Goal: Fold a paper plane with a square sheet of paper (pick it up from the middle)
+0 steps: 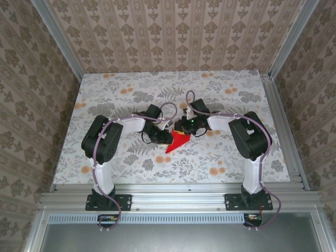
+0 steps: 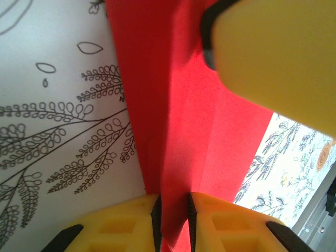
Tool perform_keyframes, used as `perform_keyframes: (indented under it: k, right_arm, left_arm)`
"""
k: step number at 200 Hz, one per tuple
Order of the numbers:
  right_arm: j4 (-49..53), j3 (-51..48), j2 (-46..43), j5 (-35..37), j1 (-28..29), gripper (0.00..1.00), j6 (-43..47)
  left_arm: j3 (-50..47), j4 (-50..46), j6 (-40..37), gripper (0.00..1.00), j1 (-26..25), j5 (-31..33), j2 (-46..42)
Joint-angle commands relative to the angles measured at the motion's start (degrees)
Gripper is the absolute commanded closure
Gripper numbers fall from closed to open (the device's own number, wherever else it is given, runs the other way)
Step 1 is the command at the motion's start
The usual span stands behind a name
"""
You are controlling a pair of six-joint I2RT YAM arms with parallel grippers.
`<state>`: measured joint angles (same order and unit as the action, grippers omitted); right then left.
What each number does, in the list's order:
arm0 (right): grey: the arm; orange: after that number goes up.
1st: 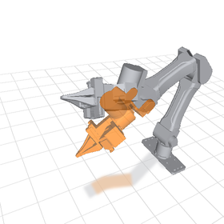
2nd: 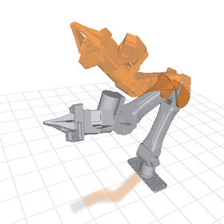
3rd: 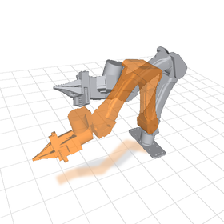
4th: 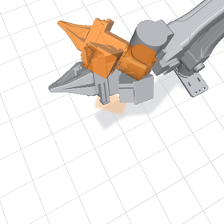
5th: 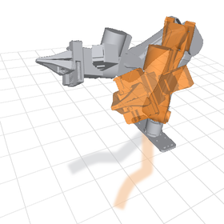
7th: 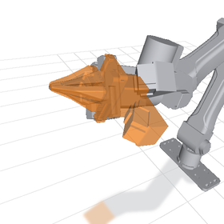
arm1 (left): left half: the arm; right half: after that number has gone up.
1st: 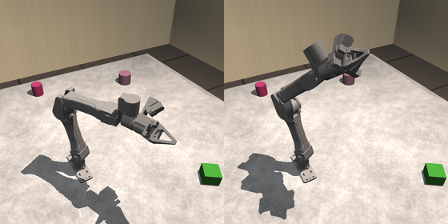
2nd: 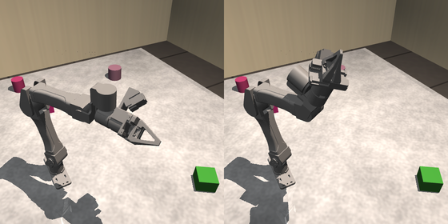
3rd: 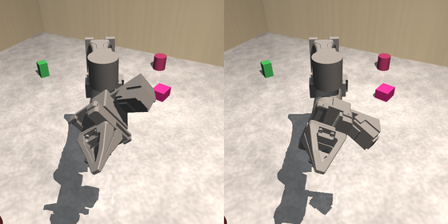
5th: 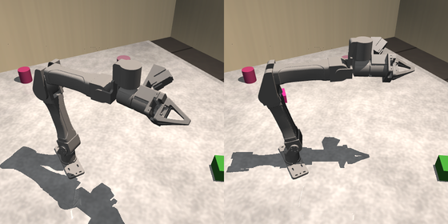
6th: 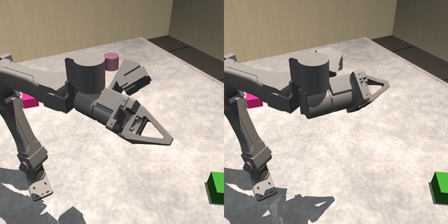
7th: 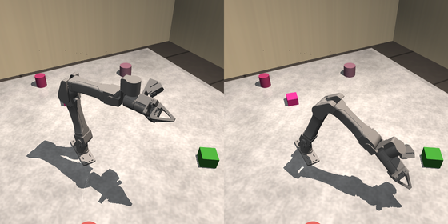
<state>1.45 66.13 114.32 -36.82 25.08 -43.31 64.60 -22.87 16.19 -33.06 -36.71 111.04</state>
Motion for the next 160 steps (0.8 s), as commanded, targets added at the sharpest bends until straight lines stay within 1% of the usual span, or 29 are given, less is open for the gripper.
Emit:
perform_keyframes:
  k: [1, 41, 73, 119, 160]
  right_arm:
    - [1.1, 1.8, 1.9, 1.2, 0.4, 0.77, 0.3]
    - [8.3, 2.3, 2.2, 5.5, 0.3, 0.77, 3.4]
    - [11.4, 2.3, 2.3, 7.6, 0.3, 0.77, 5.1]
    - [12.6, 1.7, 2.0, 8.4, 0.3, 0.77, 6.7]
    - [12.7, 1.0, 2.0, 8.6, 0.3, 0.77, 7.4]
  left_arm:
    - [-0.9, -1.4, -2.2, 0.77, -1.7, 4.1, 4.2]
    - [-0.9, -1.1, -2.0, 0.76, -1.7, 3.1, 3.5]
    - [-0.7, -0.2, -0.9, 0.75, -1.7, 1.7, 2.1]
    - [-0.2, -0.2, 0.4, 0.71, -1.9, 0.2, -0.9]
    - [0.7, -1.6, 1.2, 0.68, -1.9, 1.0, -4.5]
